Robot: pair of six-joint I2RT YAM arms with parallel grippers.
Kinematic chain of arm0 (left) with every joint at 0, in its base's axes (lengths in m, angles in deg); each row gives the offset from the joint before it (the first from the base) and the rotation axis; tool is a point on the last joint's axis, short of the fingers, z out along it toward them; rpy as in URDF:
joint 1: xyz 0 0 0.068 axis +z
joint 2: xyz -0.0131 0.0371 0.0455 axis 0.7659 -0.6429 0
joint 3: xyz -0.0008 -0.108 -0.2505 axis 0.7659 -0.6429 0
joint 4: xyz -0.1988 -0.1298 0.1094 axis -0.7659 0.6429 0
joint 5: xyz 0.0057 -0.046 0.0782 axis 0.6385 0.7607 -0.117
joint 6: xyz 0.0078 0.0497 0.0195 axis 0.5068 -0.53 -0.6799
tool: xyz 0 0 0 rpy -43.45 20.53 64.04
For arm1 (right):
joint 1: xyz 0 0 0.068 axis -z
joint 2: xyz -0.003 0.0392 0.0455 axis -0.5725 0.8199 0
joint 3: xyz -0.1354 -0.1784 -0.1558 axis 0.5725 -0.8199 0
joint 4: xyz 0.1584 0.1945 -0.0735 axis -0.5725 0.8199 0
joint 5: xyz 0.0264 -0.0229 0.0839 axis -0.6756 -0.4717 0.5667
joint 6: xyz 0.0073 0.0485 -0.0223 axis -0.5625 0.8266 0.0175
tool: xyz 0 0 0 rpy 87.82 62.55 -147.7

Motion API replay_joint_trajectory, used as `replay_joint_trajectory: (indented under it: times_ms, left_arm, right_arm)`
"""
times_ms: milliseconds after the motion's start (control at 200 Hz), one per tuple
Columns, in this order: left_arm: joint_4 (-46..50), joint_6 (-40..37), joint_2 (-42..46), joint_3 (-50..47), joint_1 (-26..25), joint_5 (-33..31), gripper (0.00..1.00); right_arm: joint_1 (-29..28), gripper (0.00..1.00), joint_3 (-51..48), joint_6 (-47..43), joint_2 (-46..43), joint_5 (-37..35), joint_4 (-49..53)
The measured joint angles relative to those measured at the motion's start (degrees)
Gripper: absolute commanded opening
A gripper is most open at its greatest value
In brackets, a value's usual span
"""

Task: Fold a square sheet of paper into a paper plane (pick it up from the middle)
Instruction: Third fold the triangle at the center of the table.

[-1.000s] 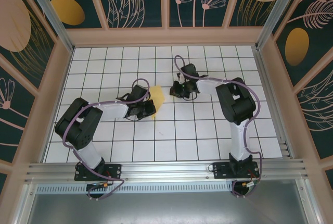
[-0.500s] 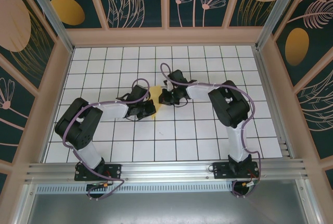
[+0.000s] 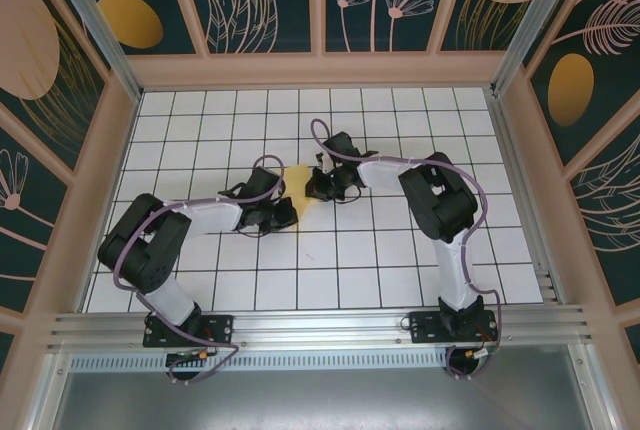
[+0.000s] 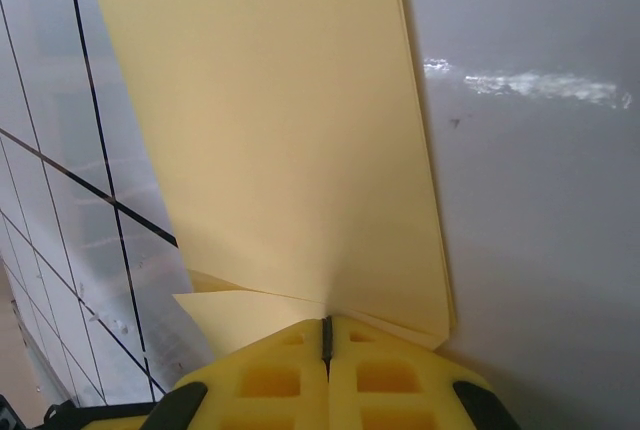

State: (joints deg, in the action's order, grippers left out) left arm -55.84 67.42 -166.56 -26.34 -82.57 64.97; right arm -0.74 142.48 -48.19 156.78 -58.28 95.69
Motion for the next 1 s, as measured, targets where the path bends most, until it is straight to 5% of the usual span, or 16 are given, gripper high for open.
replay_joint_trajectory:
  times_ms: [645, 1001]
  left_arm:
    - [7.8, -4.98, 4.66, 0.59, -0.87, -1.88, 0.21]
    - [1.03, -2.23, 6.75, 1.38, -0.87, -1.75, 0.27]
  right_arm:
    - [0.35, 0.0, 0.22, 2.12, -0.96, -4.07, 1.31]
    - [3.54, 0.01, -13.03, 13.73, -12.87, -13.09, 1.49]
